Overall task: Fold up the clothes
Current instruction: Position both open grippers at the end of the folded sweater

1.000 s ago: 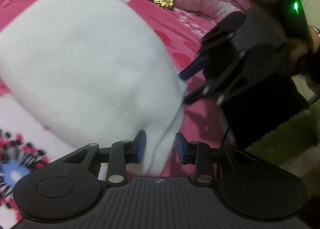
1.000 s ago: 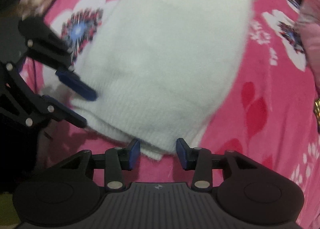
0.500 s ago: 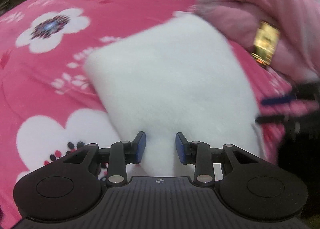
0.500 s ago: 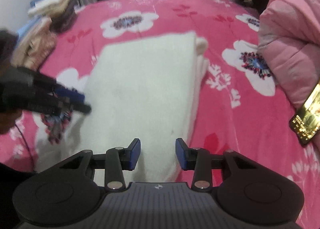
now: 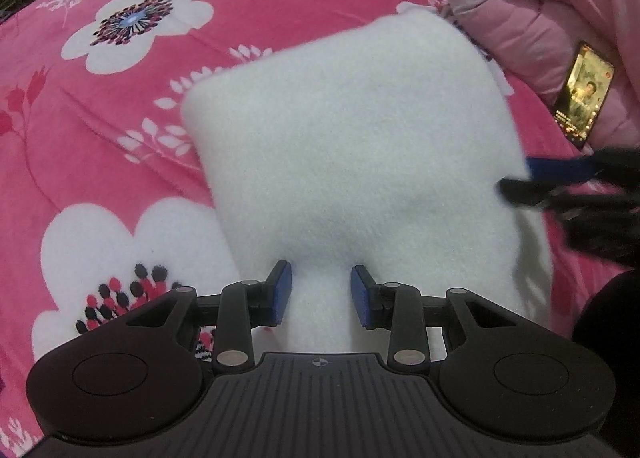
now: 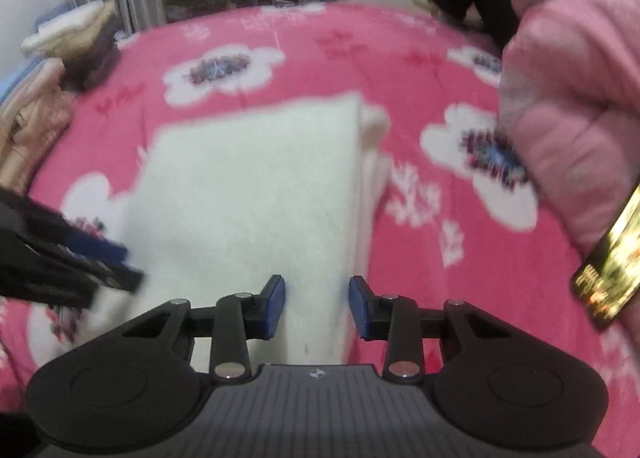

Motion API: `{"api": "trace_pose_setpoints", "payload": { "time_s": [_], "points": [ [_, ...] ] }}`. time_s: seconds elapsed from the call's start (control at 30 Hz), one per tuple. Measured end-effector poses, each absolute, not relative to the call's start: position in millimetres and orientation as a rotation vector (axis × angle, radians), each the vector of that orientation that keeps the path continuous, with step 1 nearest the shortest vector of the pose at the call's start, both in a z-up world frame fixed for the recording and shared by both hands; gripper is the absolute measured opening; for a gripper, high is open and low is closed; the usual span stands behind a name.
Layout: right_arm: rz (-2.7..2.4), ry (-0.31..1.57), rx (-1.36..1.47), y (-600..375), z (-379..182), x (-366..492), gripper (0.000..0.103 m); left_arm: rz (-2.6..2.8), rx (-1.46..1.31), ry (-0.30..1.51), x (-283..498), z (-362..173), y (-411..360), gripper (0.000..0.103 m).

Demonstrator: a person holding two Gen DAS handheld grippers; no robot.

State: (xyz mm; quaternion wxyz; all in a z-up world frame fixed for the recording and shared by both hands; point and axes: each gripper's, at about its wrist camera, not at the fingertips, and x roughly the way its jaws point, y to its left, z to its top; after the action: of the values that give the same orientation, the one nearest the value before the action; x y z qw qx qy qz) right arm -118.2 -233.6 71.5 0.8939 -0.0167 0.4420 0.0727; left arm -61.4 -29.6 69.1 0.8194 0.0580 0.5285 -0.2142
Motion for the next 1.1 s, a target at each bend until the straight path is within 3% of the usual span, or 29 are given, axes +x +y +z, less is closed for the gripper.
{"api": "trace_pose_setpoints", "payload": {
  "time_s": [0.1,0.27,0.47,0.73,0.93,1.1],
  "points": [
    [0.147,0.877,0.006,-237,92,-121,0.029,-0.440,0.139,1.127,-62,70,-33,0.033],
    [0.162,0.748,-0.031,-231,113,-111,0.029,-0.413,0.166,1.129,-64,72,-39,0.033],
    [0.127,0.772,-0.094,-225,72,-91,0.029,-0.378,0.200,1.126,-66,72,-47,0.034],
    [0.136,0.638,-0.012,-231,98,-80,0.029,-0.351,0.268,1.102,-71,72,-57,0.034],
    [0.146,0.654,0.037,-240,63,-51,0.031,-0.335,0.296,1.095,-72,72,-62,0.035],
    [0.174,0.589,0.060,-240,89,-58,0.030,-0.325,0.311,1.094,-73,71,-64,0.035]
  ]
}}
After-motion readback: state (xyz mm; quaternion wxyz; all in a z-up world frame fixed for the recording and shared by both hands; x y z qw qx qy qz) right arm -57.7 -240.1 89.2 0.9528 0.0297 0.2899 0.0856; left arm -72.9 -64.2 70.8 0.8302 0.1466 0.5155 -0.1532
